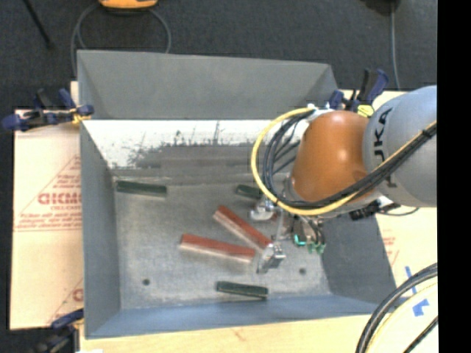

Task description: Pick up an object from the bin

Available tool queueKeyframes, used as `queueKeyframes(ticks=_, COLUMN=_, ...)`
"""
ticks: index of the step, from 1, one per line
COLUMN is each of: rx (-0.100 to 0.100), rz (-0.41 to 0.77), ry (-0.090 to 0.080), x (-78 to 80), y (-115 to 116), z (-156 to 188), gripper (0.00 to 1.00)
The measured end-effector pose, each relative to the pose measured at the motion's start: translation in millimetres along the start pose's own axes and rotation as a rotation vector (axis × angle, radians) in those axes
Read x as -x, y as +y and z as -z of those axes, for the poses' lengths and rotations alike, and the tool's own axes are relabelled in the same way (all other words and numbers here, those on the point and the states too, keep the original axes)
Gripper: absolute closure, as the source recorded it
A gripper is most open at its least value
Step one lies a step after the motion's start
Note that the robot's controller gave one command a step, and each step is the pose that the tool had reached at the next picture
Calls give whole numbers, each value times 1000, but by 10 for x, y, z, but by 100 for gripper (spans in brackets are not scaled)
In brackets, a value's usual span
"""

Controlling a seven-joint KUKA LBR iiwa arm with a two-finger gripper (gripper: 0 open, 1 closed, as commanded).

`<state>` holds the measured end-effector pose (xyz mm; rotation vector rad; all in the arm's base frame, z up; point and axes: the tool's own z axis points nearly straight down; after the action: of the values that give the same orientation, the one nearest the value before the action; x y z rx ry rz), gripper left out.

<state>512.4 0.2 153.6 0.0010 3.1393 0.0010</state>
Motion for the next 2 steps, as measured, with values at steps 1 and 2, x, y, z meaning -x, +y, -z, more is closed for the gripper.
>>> queueKeyframes(ticks=1, rx=1, rz=-155, ry=3, x=25, y=63, z=-709, gripper=100)
queueKeyframes(ticks=2, rx=1, rz=-155, ry=3, x=25, y=63, z=-709, gripper=100)
